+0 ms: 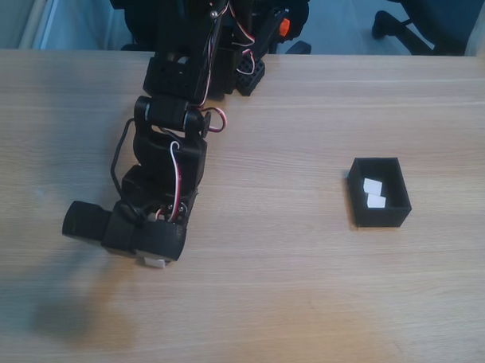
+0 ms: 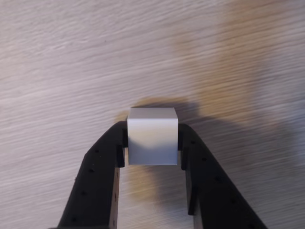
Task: Pick blocks and place them in the box.
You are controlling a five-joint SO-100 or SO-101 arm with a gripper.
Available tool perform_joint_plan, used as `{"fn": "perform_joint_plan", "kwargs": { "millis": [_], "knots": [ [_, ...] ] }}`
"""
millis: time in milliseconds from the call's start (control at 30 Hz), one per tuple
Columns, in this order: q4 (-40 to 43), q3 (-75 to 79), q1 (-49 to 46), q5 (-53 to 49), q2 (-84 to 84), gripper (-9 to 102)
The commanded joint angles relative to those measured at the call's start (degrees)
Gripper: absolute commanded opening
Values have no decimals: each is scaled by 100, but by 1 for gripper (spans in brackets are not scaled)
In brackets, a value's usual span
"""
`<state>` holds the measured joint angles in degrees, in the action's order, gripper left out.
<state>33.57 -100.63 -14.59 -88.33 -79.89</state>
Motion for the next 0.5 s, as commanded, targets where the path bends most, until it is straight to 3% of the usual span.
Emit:
{"fn": "perform_joint_plan", "kwargs": {
  "millis": [0, 200, 467],
  "knots": [
    [185, 26, 237, 141, -791, 0],
    [492, -958, 1204, 501, -2584, 0],
    [1775, -1846, 3129, 1397, -4764, 0]
  ]
}}
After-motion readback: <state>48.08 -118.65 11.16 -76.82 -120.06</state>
